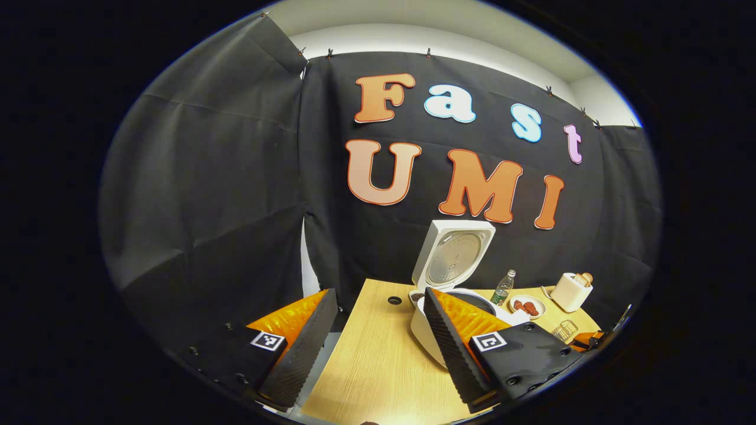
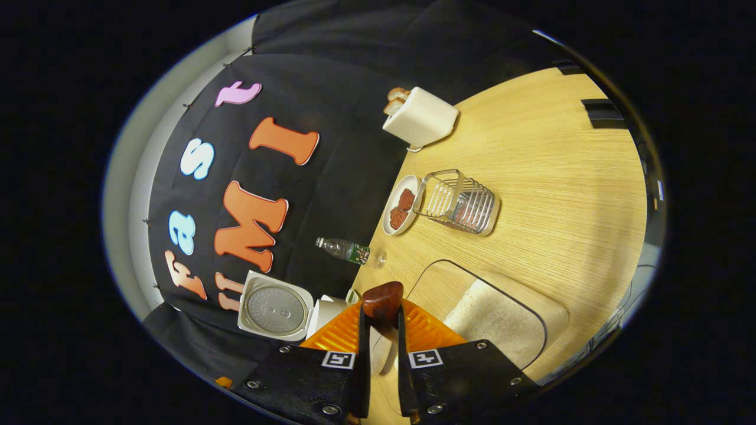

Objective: Close the left gripper, press the button to open the rice cooker; take a wooden spoon from the chopstick holder with the right hand, scoop a spoonful of rice and pour it into the rice cooker, then put the wooden spoon back into the chopstick holder.

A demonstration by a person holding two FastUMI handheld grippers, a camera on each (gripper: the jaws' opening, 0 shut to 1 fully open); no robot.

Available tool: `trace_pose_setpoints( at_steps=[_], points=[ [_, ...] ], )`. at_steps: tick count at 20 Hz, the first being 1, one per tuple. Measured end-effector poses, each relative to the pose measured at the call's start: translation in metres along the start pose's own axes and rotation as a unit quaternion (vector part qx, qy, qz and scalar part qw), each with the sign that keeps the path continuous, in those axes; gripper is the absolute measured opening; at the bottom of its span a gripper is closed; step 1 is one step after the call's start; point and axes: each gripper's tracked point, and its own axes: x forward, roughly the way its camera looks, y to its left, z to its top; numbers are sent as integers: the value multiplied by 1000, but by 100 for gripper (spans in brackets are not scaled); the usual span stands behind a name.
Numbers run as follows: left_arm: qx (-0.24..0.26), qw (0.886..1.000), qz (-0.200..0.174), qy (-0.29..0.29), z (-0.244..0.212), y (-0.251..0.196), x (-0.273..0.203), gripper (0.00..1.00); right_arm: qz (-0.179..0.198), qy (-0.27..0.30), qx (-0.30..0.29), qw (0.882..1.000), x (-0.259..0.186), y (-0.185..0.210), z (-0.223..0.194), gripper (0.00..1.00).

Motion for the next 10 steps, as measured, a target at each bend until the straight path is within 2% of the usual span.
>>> trace_pose_setpoints(
  at_steps=[5,10],
  points=[
    [10,1000,4,-5,3,-2,2,99,10,-12,36,999,-13,6,24,19],
    [8,1000,-4,-7,5,-12,7,99,38,-23,74,996,-12,36,43,18]
  ],
)
